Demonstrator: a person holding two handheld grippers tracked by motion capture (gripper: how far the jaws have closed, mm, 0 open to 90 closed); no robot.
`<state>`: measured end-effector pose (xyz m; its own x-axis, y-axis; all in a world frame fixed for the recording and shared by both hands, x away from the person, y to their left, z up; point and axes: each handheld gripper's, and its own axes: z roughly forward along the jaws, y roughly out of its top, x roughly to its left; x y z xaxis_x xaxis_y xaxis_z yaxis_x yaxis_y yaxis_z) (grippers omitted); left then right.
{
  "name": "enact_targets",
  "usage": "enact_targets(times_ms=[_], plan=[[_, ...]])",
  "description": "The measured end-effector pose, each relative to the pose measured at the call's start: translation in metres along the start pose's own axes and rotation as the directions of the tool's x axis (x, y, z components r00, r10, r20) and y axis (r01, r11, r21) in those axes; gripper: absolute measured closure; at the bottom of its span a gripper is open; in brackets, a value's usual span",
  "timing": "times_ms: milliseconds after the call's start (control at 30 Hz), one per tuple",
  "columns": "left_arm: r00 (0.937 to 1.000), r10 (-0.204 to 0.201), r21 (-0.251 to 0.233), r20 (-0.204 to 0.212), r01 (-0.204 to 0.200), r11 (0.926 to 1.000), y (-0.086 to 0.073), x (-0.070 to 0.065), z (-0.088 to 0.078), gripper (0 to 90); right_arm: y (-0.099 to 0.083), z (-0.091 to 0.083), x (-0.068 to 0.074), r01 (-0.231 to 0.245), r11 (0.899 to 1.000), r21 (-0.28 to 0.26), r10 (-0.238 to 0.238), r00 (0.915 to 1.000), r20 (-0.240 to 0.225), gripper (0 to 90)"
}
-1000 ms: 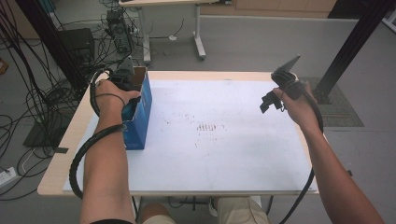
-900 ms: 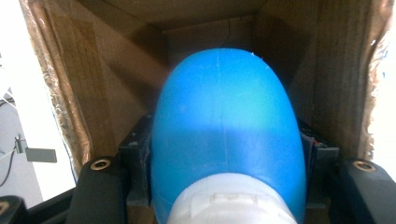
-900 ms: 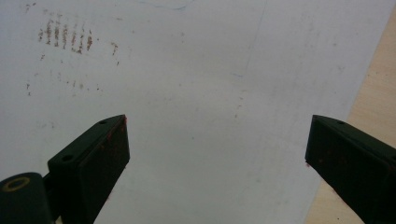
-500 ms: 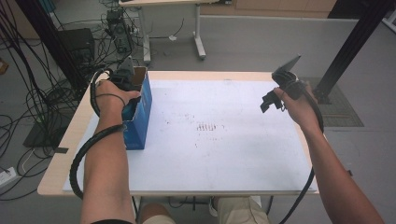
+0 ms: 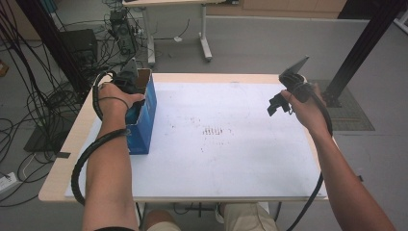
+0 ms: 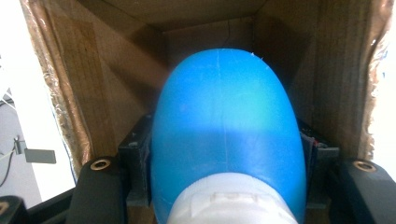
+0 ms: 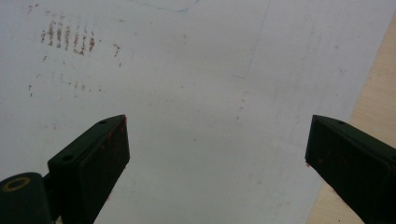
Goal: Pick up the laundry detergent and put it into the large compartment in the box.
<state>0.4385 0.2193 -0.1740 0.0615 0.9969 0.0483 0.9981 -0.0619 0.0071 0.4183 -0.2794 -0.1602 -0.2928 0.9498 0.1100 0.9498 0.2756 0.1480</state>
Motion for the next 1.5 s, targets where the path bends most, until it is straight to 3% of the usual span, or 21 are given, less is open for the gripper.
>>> enact_targets(times_ms=[1500], plan=[[0.9999,-0.007,-0.015,0.008,0.007,0.9999,-0.0032,0.0052,-0.0035,35.5,0.0027,-0.0005,0.0077,0.011,1.000,0.002,-0.011,0.9999,0.007,6.3]])
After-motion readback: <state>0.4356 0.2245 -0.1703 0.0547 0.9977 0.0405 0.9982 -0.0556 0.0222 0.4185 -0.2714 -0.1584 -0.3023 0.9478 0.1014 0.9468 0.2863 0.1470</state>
